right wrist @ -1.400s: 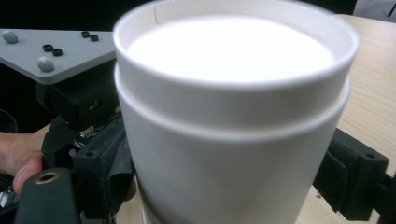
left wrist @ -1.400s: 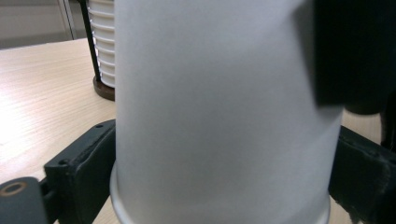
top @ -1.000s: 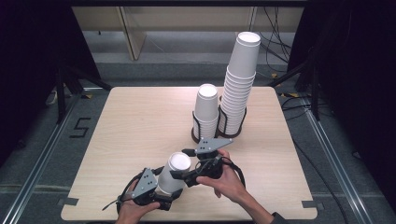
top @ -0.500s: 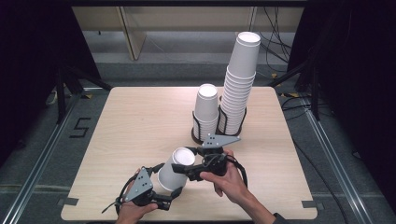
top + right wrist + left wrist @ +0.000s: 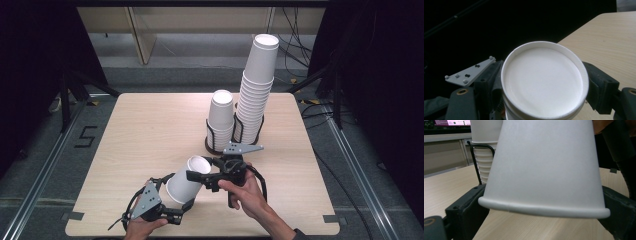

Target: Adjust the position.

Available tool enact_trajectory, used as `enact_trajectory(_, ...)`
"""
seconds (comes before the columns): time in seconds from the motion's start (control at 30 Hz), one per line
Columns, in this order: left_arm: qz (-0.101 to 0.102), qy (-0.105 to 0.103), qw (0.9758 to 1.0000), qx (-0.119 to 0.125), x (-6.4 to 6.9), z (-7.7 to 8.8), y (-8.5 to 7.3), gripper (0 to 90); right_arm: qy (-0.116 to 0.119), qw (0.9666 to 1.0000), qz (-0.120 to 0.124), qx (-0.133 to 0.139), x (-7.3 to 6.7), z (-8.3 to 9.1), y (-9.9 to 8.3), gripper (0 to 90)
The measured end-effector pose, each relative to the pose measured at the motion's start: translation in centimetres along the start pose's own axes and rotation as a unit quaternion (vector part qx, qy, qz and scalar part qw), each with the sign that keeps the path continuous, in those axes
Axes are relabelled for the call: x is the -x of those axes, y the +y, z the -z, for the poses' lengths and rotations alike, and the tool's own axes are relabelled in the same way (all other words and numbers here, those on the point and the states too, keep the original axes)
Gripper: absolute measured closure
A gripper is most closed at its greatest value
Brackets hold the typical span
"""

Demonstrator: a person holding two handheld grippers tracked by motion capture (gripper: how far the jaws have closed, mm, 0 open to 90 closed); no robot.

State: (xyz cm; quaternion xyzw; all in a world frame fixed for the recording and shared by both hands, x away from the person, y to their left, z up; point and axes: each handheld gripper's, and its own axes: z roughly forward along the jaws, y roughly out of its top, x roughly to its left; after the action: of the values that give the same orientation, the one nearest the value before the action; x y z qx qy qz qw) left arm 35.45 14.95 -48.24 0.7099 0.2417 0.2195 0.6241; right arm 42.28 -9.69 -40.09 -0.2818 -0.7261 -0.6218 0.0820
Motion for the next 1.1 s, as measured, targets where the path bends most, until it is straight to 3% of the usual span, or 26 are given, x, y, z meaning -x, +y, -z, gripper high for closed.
enact_trajectory(0.13, -0.001, -0.006, 0.9999, -0.009, 0.0, -0.1, 0.0, 5.5, 0.002, 0.9997, -0.025, 0.0, 0.4, 0.4, -0.4, 25.4)
enact_trajectory(0.23, -0.008, -0.004, 0.9996, -0.026, -0.1, -0.1, 0.0, 6.8, 0.005, 0.9997, -0.025, -0.004, 0.6, 0.3, -0.6, 25.2)
enact_trajectory(0.33, -0.009, -0.01, 0.9997, -0.022, -0.1, -0.1, 0.1, 8.6, 0.004, 0.9997, -0.025, -0.007, 0.8, 0.4, -0.5, 24.5)
enact_trajectory(0.5, -0.02, -0.016, 0.9994, -0.025, -0.2, 0.1, 0.3, 9.8, 0.005, 0.9995, 0.004, -0.031, 0.5, 0.6, -0.1, 17.9)
enact_trajectory(0.57, -0.04, -0.013, 0.9983, -0.041, -0.3, 0.4, 0.5, 10.0, 0.007, 0.9988, 0.009, -0.049, 0.4, 0.7, 0.2, 15.5)
enact_trajectory(0.67, -0.041, -0.018, 0.9977, -0.051, -0.3, 0.3, 0.5, 10.7, -0.004, 0.9979, 0.031, -0.056, 0.6, 1.2, 0.6, 15.4)
enact_trajectory(0.7, -0.047, -0.022, 0.9966, -0.064, -0.3, 0.3, 0.5, 10.7, -0.002, 0.9974, 0.026, -0.067, 0.5, 1.5, 0.7, 15.4)
enact_trajectory(0.73, -0.052, -0.022, 0.996, -0.069, -0.3, 0.3, 0.4, 10.8, -0.002, 0.9966, 0.044, -0.07, 0.6, 1.6, 0.9, 15.4)
enact_trajectory(0.83, -0.056, -0.026, 0.9945, -0.085, -0.2, 0.2, 0.4, 11.0, -0.012, 0.9949, 0.055, -0.084, 0.4, 2.0, 1.2, 15.5)
enact_trajectory(0.87, -0.062, -0.028, 0.9933, -0.093, -0.2, 0.1, 0.3, 11.1, -0.021, 0.9914, 0.085, -0.098, 0.3, 2.3, 1.4, 15.4)
enact_trajectory(1.03, -0.072, -0.038, 0.9901, -0.115, 0.0, -0.1, 0.4, 11.6, -0.042, 0.98, 0.139, -0.136, -0.1, 2.5, 1.6, 15.5)
enact_trajectory(1.1, -0.088, -0.043, 0.9853, -0.14, 0.2, -0.2, 0.4, 11.7, -0.044, 0.9755, 0.155, -0.15, -0.1, 2.5, 1.6, 15.7)
